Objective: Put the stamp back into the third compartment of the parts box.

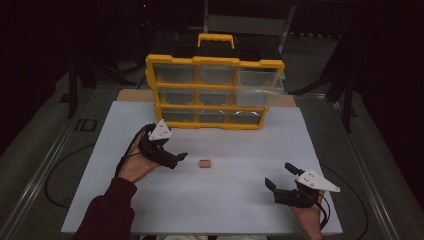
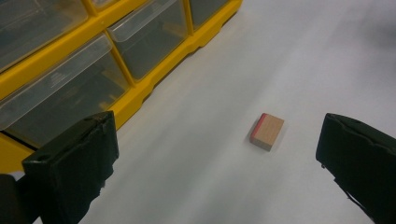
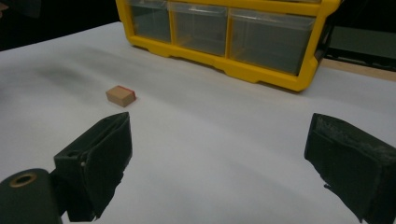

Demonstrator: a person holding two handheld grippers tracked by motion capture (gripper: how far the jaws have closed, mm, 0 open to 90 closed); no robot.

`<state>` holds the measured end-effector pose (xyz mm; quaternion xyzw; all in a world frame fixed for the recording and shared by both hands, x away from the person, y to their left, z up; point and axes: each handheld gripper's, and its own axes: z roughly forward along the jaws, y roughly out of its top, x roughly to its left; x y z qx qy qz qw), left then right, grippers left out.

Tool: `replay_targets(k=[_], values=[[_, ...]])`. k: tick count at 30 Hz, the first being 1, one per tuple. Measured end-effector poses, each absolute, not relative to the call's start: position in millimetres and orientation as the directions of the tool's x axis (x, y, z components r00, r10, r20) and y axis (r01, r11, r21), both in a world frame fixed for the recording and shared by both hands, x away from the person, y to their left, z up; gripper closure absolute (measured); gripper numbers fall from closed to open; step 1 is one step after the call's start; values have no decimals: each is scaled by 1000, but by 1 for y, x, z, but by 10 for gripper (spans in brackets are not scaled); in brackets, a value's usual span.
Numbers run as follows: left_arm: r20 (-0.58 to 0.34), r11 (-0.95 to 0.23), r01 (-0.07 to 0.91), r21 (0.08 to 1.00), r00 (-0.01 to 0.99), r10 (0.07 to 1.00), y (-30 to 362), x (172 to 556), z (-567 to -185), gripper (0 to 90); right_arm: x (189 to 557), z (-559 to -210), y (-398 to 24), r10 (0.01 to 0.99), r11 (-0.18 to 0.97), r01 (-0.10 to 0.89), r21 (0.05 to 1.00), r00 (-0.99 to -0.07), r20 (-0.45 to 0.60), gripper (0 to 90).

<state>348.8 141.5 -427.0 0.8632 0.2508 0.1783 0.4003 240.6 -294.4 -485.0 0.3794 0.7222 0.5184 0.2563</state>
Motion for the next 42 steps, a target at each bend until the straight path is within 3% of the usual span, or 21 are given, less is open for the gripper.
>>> replay_targets(k=[42], values=[[83,-641,303,705,862,499,92,373,-450,0,236,-488,-299,820,166,292,942,-571,32,74]])
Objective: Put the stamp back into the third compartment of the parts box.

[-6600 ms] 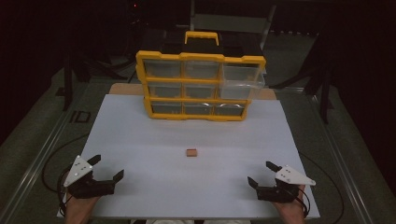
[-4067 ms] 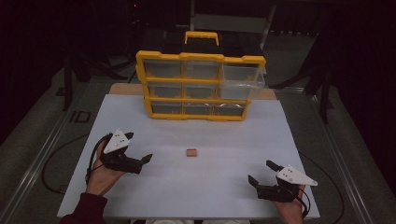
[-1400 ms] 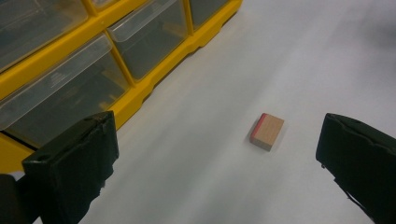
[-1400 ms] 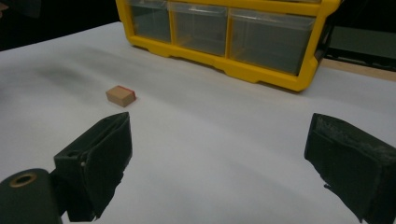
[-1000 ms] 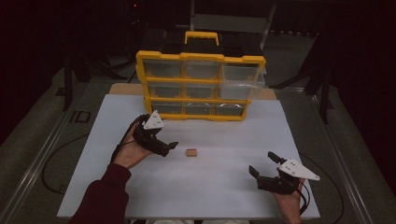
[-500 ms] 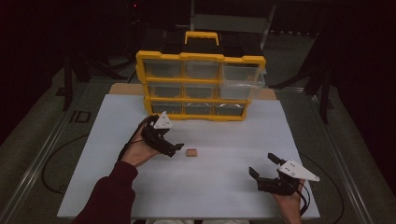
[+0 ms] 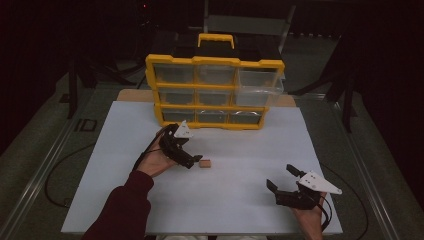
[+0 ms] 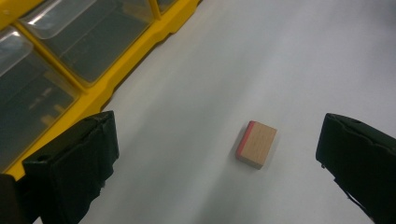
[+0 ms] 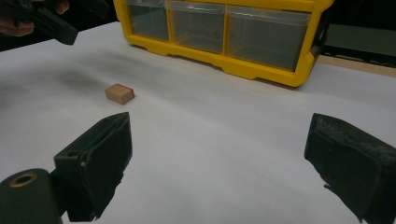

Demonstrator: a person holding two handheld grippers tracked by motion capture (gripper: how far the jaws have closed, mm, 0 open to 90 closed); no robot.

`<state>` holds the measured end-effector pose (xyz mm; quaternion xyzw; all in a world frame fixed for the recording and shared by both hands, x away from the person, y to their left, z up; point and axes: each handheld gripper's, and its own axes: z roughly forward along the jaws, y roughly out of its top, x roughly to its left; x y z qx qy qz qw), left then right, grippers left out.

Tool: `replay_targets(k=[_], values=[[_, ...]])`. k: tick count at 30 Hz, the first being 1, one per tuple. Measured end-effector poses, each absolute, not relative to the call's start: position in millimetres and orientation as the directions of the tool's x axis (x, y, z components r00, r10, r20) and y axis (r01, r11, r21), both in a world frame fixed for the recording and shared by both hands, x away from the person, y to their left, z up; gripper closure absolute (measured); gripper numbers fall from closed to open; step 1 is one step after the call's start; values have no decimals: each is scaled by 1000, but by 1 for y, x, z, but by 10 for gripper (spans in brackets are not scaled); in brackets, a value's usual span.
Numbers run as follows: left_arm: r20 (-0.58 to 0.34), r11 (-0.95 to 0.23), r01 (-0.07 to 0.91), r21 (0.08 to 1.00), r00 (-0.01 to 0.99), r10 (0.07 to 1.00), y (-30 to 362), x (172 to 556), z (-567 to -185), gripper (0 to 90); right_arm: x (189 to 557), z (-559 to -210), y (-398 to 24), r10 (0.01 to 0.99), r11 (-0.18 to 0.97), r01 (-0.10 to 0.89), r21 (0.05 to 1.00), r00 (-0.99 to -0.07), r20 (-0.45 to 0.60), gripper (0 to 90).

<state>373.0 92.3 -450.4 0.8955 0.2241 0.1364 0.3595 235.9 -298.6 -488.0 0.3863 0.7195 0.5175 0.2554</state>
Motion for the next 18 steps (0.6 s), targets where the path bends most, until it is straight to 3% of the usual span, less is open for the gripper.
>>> replay_targets(k=[18], values=[[50,-674,320,666,882,469,72,381,-463,0,236,-488,-300,820,167,293,942,-572,33,74]])
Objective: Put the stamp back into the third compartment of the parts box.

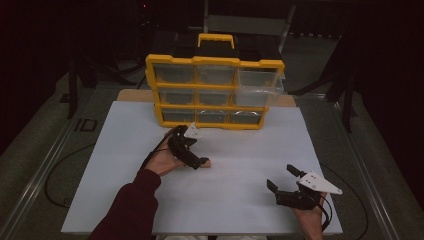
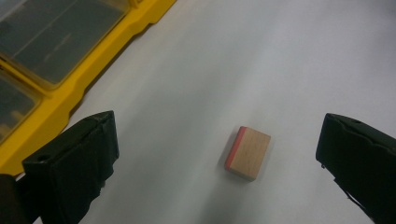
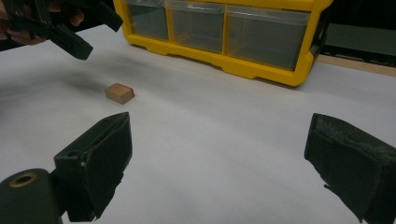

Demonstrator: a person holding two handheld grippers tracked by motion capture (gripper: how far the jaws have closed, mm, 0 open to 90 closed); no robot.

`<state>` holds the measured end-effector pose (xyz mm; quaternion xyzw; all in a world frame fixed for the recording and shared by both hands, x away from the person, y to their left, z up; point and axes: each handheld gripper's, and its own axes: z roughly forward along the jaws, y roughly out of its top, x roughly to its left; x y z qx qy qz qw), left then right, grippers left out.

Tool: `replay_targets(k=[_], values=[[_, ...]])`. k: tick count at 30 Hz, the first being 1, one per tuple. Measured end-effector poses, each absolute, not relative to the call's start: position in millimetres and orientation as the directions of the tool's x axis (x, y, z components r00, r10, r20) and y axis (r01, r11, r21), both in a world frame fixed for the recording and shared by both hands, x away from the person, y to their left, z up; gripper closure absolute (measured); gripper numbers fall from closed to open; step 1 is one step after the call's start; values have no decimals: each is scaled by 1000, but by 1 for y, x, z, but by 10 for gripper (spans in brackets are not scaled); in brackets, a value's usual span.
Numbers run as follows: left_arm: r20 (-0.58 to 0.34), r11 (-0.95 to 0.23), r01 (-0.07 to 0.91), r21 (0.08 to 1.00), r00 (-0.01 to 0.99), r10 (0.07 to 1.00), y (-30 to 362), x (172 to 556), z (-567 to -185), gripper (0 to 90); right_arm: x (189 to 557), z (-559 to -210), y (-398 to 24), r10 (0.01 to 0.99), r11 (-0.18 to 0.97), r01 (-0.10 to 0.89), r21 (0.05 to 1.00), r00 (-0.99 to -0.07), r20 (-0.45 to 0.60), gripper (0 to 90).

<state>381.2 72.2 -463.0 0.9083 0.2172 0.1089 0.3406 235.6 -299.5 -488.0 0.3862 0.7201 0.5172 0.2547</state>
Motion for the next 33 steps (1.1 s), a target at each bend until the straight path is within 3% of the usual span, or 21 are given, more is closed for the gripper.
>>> replay_targets(k=[13,20,22,26,29,33], values=[[-9,-733,345,586,907,420,55,384,-476,37,235,-488,-301,821,162,292,943,-569,35,74],[2,-772,346,533,912,410,46,381,-486,205,235,-488,-301,822,162,292,943,-568,35,74],[5,-780,345,522,913,407,44,381,-489,318,236,-488,-301,821,162,293,942,-569,35,74],[-14,-793,350,499,918,397,43,383,-495,441,235,-487,-302,822,161,293,943,-568,36,74],[-29,-809,355,469,921,387,43,385,-500,482,236,-488,-302,822,161,292,943,-568,36,74],[-22,-807,358,470,918,395,43,385,-501,637,236,-488,-302,822,160,293,943,-568,37,74]])
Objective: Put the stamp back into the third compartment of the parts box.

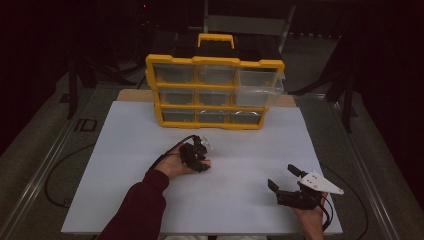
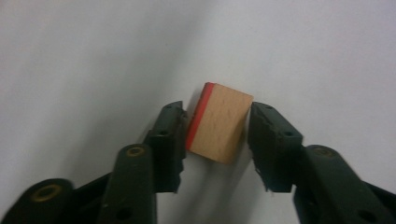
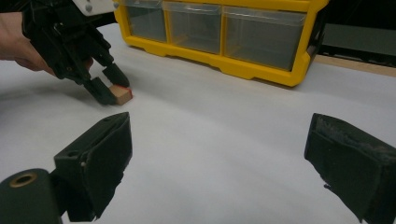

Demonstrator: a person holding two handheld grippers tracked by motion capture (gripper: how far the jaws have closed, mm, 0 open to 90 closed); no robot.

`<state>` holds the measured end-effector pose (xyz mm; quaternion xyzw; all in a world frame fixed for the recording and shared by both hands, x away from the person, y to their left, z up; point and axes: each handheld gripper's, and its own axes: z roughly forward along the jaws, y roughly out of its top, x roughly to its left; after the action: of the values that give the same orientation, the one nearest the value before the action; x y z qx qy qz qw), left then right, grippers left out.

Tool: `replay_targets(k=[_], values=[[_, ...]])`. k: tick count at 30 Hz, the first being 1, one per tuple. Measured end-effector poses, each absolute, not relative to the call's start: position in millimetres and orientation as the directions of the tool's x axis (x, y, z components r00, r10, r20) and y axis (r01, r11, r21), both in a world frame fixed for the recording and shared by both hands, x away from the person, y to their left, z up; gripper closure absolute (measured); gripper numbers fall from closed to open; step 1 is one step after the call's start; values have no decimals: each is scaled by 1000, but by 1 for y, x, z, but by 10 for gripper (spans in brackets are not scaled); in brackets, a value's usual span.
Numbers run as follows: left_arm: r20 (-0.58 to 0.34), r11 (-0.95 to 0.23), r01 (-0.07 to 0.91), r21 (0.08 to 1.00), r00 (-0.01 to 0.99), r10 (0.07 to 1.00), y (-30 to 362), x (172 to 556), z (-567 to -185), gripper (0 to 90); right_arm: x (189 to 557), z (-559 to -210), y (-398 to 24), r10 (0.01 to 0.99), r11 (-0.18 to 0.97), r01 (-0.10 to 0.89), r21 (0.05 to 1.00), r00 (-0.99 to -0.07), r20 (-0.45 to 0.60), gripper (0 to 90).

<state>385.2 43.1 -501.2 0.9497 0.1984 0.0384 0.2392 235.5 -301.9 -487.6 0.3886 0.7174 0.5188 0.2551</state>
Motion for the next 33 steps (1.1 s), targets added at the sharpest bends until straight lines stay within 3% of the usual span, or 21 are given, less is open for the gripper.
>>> replay_targets(k=[13,33], values=[[-36,-799,370,474,915,402,48,386,-492,668,236,-488,-301,822,157,296,942,-568,41,74],[-16,-750,384,539,895,447,60,390,-448,668,237,-489,-301,820,154,298,942,-570,46,75]])
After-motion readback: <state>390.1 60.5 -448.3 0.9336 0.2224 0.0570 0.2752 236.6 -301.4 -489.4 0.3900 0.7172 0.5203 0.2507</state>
